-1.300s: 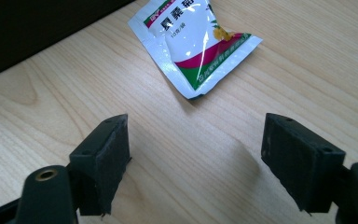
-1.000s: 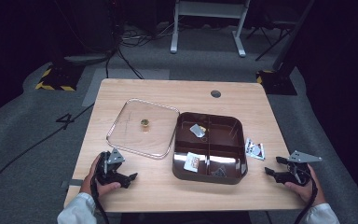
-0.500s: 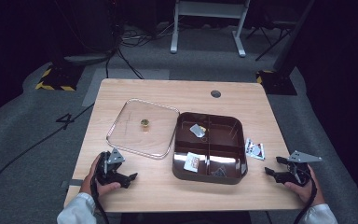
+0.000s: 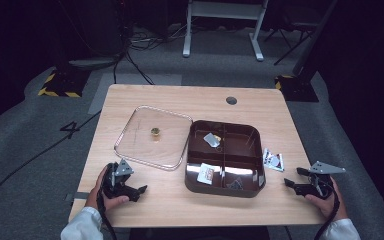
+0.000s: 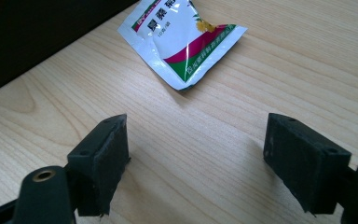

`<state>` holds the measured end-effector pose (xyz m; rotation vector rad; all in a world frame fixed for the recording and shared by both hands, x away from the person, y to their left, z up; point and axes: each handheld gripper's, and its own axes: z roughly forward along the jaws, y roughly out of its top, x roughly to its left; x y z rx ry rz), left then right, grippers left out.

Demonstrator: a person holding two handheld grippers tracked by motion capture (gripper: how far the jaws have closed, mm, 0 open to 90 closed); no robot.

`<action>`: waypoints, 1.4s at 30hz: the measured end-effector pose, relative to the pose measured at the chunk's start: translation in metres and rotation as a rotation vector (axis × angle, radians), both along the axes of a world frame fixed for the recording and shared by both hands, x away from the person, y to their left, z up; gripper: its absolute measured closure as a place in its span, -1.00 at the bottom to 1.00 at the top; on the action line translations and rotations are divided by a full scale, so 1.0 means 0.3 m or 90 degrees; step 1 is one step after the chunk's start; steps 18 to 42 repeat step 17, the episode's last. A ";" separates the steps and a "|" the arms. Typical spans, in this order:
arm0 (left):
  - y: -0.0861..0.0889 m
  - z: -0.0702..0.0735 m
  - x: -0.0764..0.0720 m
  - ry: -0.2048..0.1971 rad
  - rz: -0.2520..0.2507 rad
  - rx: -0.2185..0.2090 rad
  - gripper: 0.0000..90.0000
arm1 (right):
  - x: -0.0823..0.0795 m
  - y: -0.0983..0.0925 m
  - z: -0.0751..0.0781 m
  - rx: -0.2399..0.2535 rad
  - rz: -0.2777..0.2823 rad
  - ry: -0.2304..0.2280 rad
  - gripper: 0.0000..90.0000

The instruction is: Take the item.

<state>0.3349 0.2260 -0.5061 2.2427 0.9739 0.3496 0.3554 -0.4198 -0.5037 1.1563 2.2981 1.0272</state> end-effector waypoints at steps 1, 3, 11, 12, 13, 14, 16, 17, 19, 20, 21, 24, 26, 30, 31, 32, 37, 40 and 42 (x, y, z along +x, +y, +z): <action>0.000 0.000 0.000 0.000 0.000 0.001 -0.99 | 0.000 0.000 0.000 0.000 0.000 0.000 -0.51; 0.000 0.000 0.000 0.001 0.000 0.001 -0.99 | 0.000 0.000 0.000 0.000 0.000 0.000 -0.51; 0.001 0.000 0.001 0.002 -0.002 0.001 -1.00 | 0.000 0.000 0.000 -0.001 -0.001 -0.001 -0.51; 0.001 0.000 0.002 0.001 -0.002 0.000 -1.00 | 0.000 0.000 0.000 -0.001 -0.001 -0.001 -0.51; 0.001 0.000 0.002 0.001 -0.002 0.000 -1.00 | 0.000 0.000 0.000 -0.001 -0.001 -0.001 -0.51; 0.001 0.000 0.002 0.001 -0.002 0.000 -1.00 | 0.000 0.000 0.000 -0.001 -0.002 -0.001 -0.51; 0.001 0.000 0.002 0.002 -0.002 0.000 -1.00 | -0.001 0.001 0.000 -0.001 -0.004 -0.001 -0.51; 0.001 0.000 0.001 0.002 -0.002 0.001 -1.00 | -0.001 0.001 0.000 -0.001 -0.004 -0.001 -0.51; 0.001 0.000 0.001 0.002 -0.002 0.001 -1.00 | -0.001 0.001 0.000 -0.001 -0.004 -0.001 -0.51; 0.001 0.000 0.001 0.002 -0.002 0.001 -1.00 | -0.001 0.001 0.000 -0.001 -0.004 -0.001 -0.51; 0.001 0.000 0.001 0.002 -0.002 0.001 -1.00 | -0.001 0.001 0.000 -0.001 -0.004 -0.001 -0.51; 0.001 0.000 0.001 0.002 -0.002 0.001 -1.00 | -0.001 0.001 0.000 -0.001 -0.004 -0.001 -0.51; 0.001 0.000 0.001 0.002 -0.002 0.001 -1.00 | -0.001 0.001 0.000 -0.001 -0.004 -0.001 -0.51; 0.001 0.000 0.001 0.002 -0.002 0.001 -1.00 | -0.001 0.001 0.000 -0.001 -0.004 -0.001 -0.51; 0.001 0.000 0.001 0.002 -0.002 0.001 -1.00 | -0.001 0.001 0.000 -0.001 -0.004 -0.001 -0.51; 0.001 0.000 0.001 0.002 -0.002 0.001 -1.00 | -0.001 0.001 0.000 -0.001 -0.004 -0.001 -0.51; 0.001 0.000 0.001 0.002 -0.002 0.001 -1.00 | -0.001 0.001 0.000 -0.001 -0.004 -0.001 -0.51; 0.001 0.000 0.001 0.002 -0.002 0.001 -1.00 | -0.001 0.001 0.000 -0.001 -0.004 -0.001 -0.51; 0.001 0.000 0.001 0.002 -0.002 0.001 -1.00 | -0.001 0.001 0.000 -0.001 -0.004 -0.001 -0.51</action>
